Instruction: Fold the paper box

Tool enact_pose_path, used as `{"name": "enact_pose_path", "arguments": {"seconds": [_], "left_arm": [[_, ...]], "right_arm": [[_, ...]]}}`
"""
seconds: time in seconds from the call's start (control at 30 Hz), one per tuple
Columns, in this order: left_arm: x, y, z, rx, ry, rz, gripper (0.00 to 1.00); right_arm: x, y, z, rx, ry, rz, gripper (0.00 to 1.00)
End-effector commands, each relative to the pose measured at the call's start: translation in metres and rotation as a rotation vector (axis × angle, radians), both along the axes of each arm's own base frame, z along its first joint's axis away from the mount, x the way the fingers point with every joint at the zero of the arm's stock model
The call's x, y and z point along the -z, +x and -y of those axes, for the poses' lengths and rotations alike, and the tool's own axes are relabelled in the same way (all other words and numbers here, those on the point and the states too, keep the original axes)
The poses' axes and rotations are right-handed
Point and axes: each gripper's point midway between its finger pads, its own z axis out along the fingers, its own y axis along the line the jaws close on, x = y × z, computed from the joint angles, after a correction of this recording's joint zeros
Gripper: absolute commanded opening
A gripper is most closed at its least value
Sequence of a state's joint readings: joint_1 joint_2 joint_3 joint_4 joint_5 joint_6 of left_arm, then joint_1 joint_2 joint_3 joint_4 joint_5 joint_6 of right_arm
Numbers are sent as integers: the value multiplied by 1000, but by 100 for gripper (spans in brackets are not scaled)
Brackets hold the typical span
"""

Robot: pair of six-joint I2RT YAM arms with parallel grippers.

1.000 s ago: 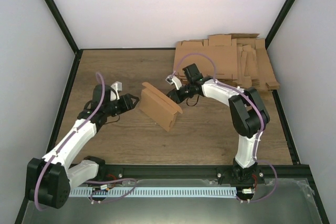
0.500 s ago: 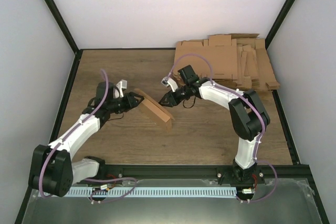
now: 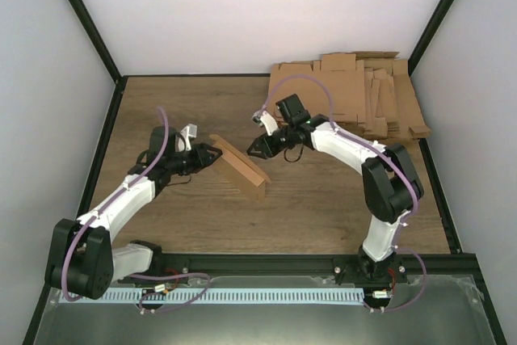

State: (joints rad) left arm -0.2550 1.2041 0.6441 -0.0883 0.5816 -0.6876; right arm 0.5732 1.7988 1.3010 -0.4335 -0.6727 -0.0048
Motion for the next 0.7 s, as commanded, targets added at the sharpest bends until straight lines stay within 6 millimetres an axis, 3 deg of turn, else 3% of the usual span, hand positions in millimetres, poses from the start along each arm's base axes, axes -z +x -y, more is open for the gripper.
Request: {"name": "enact_pose_path", "arguments": {"seconds": [0.0,0.13,0.23,0.4,0.47,0.53,0.67], "left_arm": [[-2,0,-4,-2,24,24,41],[-9,2,-22,-64,136,69,41],[-21,4,-33,-95,196,117,41],[-36,6,-38,-112,220,156,42],[-42,6,-41,-124,235,172,42],[-49,6,-45,-137,253,194,42],[-66,4,-52,-163,277,248,46]], "right_arm": [[-47,26,10,141,-45,142,40],[-84,29,21,204,-28,229,41],[-102,16,15,161,-7,234,44],[-89,-15,-4,103,-148,249,52],[-90,-15,-1,169,-199,280,65],[-101,-10,9,250,-203,322,97],[-125,-16,19,324,-100,360,100]]}}
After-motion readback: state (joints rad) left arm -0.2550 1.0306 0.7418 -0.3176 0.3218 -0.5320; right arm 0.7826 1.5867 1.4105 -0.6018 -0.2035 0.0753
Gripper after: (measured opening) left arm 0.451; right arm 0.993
